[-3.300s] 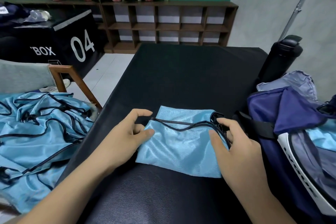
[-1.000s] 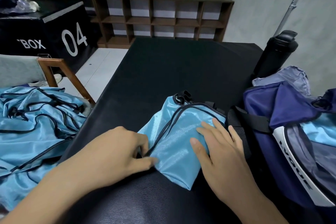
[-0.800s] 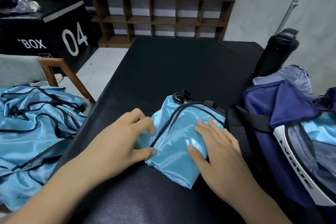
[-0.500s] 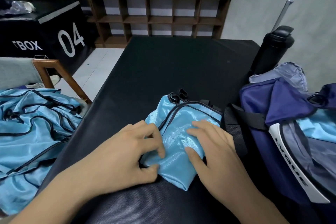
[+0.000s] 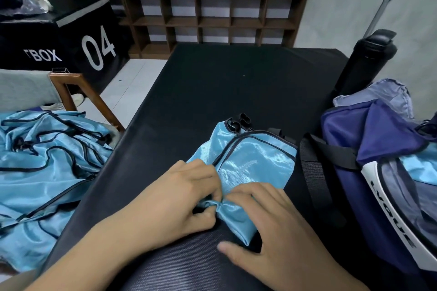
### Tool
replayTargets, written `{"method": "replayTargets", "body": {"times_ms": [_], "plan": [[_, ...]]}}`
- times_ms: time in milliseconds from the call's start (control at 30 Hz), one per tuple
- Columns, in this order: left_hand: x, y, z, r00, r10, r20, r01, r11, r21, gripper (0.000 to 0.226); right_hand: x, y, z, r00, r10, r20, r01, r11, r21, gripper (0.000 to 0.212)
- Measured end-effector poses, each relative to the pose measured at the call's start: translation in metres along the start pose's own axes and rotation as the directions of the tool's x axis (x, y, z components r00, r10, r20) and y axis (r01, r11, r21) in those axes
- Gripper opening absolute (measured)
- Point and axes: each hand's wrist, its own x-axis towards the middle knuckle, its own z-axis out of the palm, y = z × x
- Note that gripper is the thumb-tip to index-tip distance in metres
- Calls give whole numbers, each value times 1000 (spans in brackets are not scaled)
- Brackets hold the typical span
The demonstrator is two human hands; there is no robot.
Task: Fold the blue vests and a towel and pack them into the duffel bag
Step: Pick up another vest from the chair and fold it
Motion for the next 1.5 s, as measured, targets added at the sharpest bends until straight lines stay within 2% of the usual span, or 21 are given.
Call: {"method": "replayTargets", "body": {"times_ms": [133, 233, 300, 367, 400, 467, 533, 600, 733, 833, 967, 1067, 1200, 1367, 1433, 1500], "plan": [[1, 3, -1, 995, 12, -97, -23, 994, -108, 14, 1, 4, -2, 991, 74, -116, -64, 995, 82, 27], [-1, 6, -3, 990, 1, -140, -24, 986, -166, 19, 2, 4, -8, 970, 190, -154, -154, 963, 219, 6], [-3, 7, -8, 991, -84, -106, 63, 980, -190, 40, 2, 3, -14, 928, 308, -209, -230, 917, 326, 9], [-5, 6, -14, 985, -171, -38, 158, 960, -229, 63, 2, 2, -19, 875, 410, -257, -286, 867, 407, 22], [-5, 5, -16, 982, -188, -23, 175, 948, -267, 66, 2, 1, -21, 851, 459, -256, -314, 834, 455, 28], [-3, 1, -15, 979, -200, -44, 173, 924, -341, 53, 2, -1, -26, 812, 538, -228, -354, 763, 540, 29], [-1, -3, -13, 973, -226, -58, 181, 888, -424, 28, 3, -4, -29, 793, 567, -221, -344, 717, 607, 18], [1, -8, -9, 962, -268, -56, 212, 858, -467, 6, 3, -5, -31, 790, 574, -213, -339, 700, 628, 22], [2, -11, -2, 935, -355, 21, 302, 763, -572, 40, 2, 1, -27, 745, 632, -211, -397, 676, 621, 14], [2, -14, 2, 909, -405, 94, 379, 712, -592, 54, 3, 4, -24, 722, 656, -218, -422, 668, 612, 10], [3, -13, 4, 871, -477, 118, 439, 647, -623, 41, 4, 13, -21, 730, 642, -235, -457, 714, 531, 12], [4, -14, 5, 825, -544, 152, 521, 629, -577, 39, 6, 22, -19, 708, 655, -263, -507, 732, 455, 14], [4, -18, 5, 777, -624, 85, 598, 689, -410, 50, 13, 22, -17, 684, 662, -307, -565, 747, 350, 22], [5, -22, 3, 744, -661, -99, 612, 734, -295, 60, 12, 14, -15, 740, 534, -409, -540, 834, 112, 17], [6, -22, 1, 734, -668, -120, 611, 727, -312, 57, 10, 13, -18, 787, 462, -409, -491, 870, 39, 32], [5, -22, 0, 736, -666, -120, 603, 726, -329, 53, 10, 10, -25, 842, 379, -384, -409, 913, 4, 38]]}}
